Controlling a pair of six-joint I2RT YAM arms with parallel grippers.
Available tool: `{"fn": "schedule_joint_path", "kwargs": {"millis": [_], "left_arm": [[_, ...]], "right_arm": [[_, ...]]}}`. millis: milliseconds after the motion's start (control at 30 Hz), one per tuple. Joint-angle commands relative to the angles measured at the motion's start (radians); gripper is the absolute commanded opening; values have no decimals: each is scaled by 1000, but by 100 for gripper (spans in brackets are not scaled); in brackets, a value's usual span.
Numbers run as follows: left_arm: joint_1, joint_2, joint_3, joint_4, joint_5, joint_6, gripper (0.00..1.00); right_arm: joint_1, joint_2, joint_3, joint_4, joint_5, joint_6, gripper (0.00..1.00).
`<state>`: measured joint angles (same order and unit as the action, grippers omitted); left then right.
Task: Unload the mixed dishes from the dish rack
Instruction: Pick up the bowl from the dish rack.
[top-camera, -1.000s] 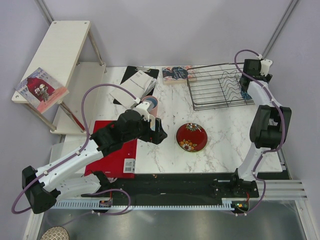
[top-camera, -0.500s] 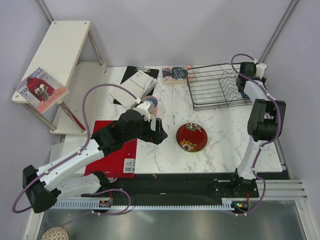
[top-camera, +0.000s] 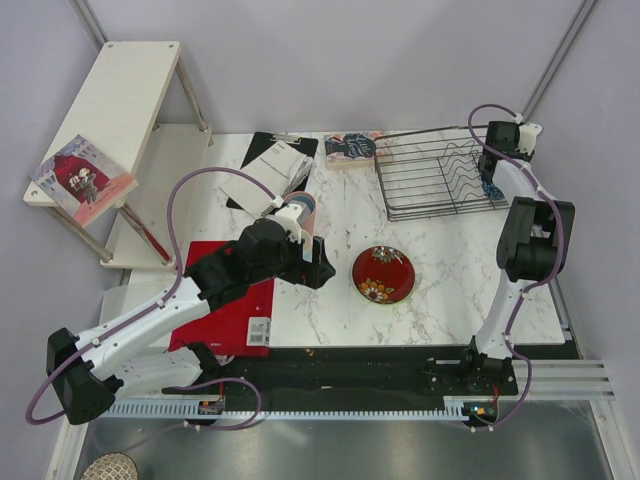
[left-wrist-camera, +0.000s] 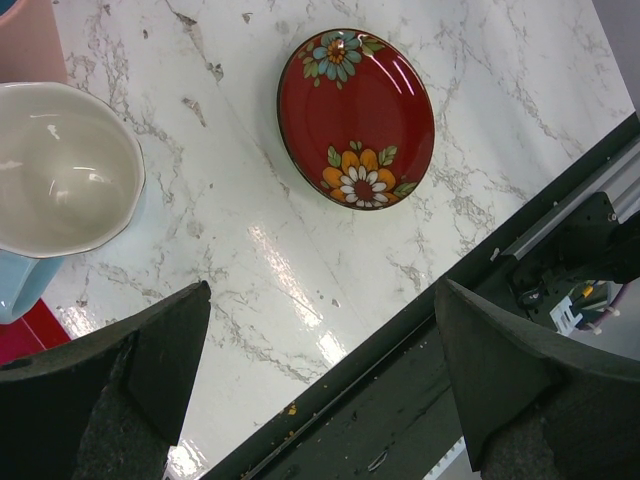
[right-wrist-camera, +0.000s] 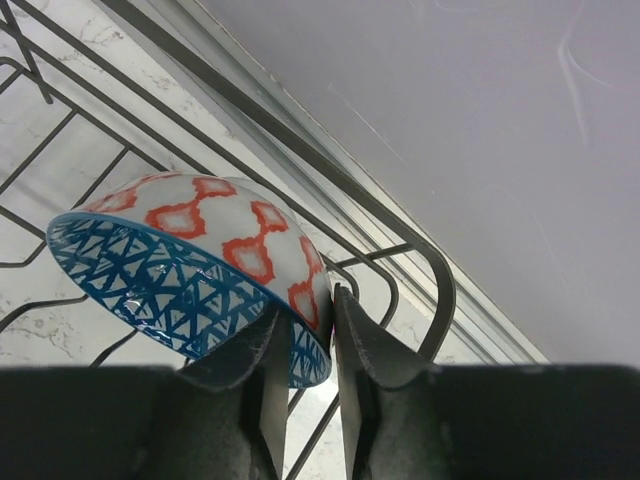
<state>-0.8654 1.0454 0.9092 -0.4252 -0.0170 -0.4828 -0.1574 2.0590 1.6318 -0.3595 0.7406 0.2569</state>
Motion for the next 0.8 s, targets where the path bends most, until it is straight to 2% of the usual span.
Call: {"fn": "schedule_joint_path", "kwargs": {"millis": [0,167,267,567,767], "left_arm": [[-1,1,3,8,8,38,99],[-3,-2,2,8,6,38,99],[-1,-2,5,8,9,36,99],[-1,-1,5,9,12,36,99],[-1,2,11,13,38,35,99]], "right_arm": [[-14,3,28,36,34,-21,26],[-18,-7,13,44,31,-31,15],[-19,-22,-4,48,32,-31,0],[-18,-126,-59,65,-36,53,0],[35,-207,-72,31,-43,111,0]]}}
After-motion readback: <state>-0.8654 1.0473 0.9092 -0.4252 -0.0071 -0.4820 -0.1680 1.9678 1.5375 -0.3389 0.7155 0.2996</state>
